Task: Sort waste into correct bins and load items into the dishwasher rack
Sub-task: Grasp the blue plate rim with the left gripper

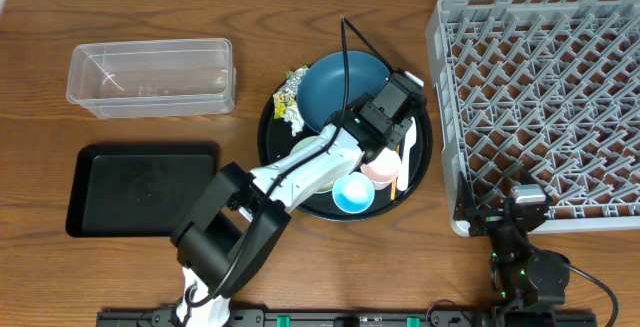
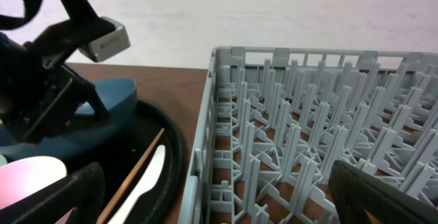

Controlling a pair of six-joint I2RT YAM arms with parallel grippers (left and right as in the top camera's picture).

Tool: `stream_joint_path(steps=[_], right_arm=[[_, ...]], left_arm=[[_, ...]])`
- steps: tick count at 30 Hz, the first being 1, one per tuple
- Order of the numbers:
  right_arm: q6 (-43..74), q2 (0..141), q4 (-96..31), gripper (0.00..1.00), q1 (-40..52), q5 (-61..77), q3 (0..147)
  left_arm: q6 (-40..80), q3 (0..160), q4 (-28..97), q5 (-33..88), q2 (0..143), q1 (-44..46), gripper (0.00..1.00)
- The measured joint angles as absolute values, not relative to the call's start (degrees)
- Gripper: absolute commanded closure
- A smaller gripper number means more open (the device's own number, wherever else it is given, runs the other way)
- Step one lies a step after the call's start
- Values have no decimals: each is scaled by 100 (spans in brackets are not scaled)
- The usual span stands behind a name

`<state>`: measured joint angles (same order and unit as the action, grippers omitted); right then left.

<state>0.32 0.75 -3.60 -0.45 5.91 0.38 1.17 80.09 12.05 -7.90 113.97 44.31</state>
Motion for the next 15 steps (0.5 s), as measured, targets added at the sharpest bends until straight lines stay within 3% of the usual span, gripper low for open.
stream_joint_path(steps=[15], right_arm=[[32, 75, -360, 1, -45, 591, 38]], left_arm=[[-222, 8101, 1848, -803, 11345, 4431, 94]])
